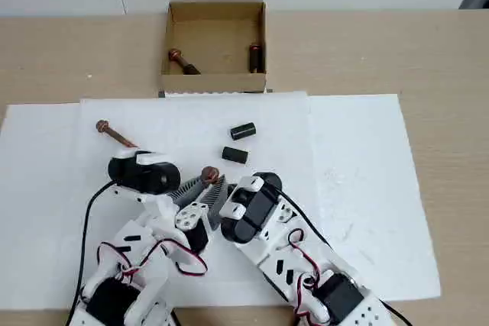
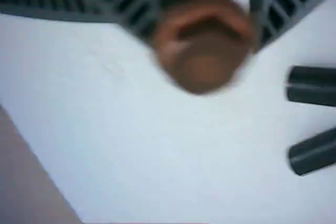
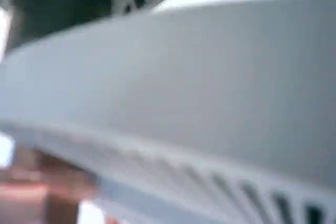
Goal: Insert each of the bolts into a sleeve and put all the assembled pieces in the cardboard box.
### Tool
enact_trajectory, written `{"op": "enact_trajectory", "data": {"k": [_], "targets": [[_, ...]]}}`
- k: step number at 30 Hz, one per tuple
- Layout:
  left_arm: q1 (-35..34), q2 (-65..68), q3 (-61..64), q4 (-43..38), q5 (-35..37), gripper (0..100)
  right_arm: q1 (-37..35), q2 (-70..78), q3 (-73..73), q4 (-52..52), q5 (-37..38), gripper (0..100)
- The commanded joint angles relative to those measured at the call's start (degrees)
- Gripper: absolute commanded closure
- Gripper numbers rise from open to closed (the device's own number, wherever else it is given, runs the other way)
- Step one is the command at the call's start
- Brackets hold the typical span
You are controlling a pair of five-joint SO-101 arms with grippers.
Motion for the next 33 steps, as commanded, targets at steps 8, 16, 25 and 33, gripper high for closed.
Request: {"op": "enact_trajectory", "data": {"k": [8,16,25,33], "targets": [[-0.7,0.0,-2.1,-0.8,-2.2,78,0.4,-1.0,-2.8,-1.5,0.5,99.6],[-0.8,0.2,-8.4,-0.7,-5.1,82,0.6,-1.0,-2.9,-1.5,0.4,99.6],[-15.2,0.0,-8.5,-0.8,-19.4,100,7.3,-1.0,-2.6,-1.1,0.1,99.6],[-22.8,0.0,2.2,-0.7,-24.4,100,18.2,-0.4,-4.0,-0.3,-1.1,99.6]]}}
